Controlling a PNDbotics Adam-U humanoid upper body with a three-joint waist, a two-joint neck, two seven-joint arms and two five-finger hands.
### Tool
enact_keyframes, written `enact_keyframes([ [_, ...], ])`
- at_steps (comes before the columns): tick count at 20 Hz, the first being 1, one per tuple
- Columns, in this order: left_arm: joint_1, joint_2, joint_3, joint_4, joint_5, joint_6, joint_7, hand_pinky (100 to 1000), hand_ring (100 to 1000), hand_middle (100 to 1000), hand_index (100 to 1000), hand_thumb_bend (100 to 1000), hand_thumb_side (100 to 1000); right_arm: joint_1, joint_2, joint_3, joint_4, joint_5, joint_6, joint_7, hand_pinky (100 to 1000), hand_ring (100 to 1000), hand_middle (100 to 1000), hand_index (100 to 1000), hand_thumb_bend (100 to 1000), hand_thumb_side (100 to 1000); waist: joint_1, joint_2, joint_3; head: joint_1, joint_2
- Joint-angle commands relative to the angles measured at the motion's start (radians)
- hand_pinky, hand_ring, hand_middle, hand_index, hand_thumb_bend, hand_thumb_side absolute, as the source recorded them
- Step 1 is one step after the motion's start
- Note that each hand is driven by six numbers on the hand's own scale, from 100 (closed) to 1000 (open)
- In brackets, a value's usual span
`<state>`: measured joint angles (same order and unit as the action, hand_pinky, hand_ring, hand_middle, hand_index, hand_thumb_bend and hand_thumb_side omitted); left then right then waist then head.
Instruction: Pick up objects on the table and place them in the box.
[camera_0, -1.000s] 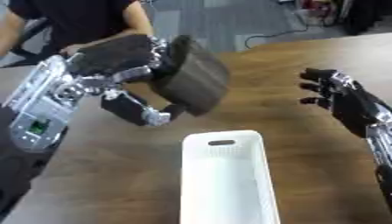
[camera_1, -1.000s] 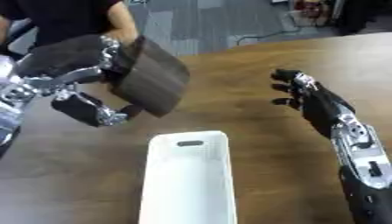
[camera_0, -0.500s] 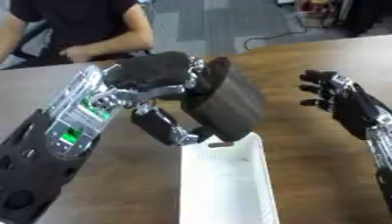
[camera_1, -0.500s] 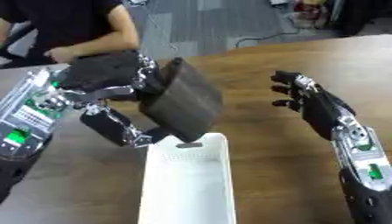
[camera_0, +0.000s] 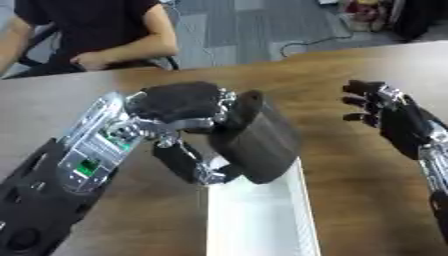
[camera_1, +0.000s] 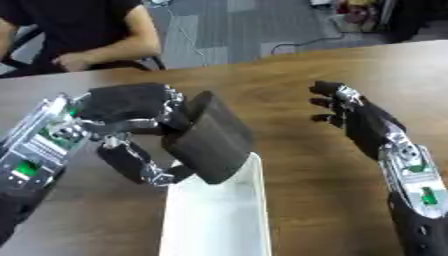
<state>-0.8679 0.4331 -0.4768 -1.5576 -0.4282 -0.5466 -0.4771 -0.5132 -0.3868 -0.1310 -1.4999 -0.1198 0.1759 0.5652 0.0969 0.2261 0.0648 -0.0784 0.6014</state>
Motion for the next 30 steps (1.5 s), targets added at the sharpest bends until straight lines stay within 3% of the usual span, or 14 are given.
enact_keyframes([
  [1,-0.005,0.004,-0.007,0.015,0.012,-0.008,-0.011,100,100,113,313,100,300,-0.022,-0.01,0.0,-0.011,0.001,-0.004,0.002,838,978,978,1000,100,1000,-0.007,-0.013,0.001,0.0,-0.012],
  [19,0.03,-0.037,-0.033,0.065,0.018,-0.02,-0.045,100,100,115,316,100,293,-0.027,-0.01,0.0,-0.01,0.001,-0.007,0.004,838,978,978,1000,100,1000,-0.01,-0.003,-0.002,-0.004,-0.011],
  [20,0.029,-0.035,-0.041,0.069,0.01,-0.021,-0.071,100,100,192,393,100,259,-0.028,-0.011,0.0,-0.011,0.001,-0.007,0.004,838,978,978,1000,100,1000,-0.009,-0.003,-0.003,-0.003,-0.012],
  [21,0.029,-0.036,-0.041,0.07,0.007,-0.023,-0.091,100,100,192,393,100,259,-0.028,-0.011,0.0,-0.011,0.001,-0.007,0.004,838,978,978,1000,100,1000,-0.009,-0.003,-0.003,-0.003,-0.012],
  [22,0.028,-0.033,-0.047,0.075,-0.002,-0.024,-0.126,100,100,380,560,100,391,-0.028,-0.011,0.0,-0.011,0.001,-0.007,0.004,838,978,978,1000,100,1000,-0.009,-0.003,-0.004,-0.003,-0.011],
  [23,0.028,-0.033,-0.051,0.081,-0.011,-0.026,-0.168,100,100,440,599,100,431,-0.028,-0.011,0.0,-0.011,0.001,-0.007,0.004,838,978,978,1000,100,1000,-0.009,-0.003,-0.004,-0.003,-0.012],
  [26,0.029,-0.035,-0.044,0.089,-0.003,-0.028,-0.248,100,100,496,626,100,487,-0.027,-0.011,0.0,-0.011,0.002,-0.007,0.004,838,978,978,1000,100,1000,-0.009,-0.002,-0.003,-0.004,-0.011],
  [30,0.029,-0.032,-0.035,0.084,0.014,-0.026,-0.284,100,100,520,632,100,528,-0.027,-0.01,-0.001,-0.011,0.002,-0.006,0.004,838,978,978,1000,100,1000,-0.009,-0.002,0.0,-0.004,-0.011],
])
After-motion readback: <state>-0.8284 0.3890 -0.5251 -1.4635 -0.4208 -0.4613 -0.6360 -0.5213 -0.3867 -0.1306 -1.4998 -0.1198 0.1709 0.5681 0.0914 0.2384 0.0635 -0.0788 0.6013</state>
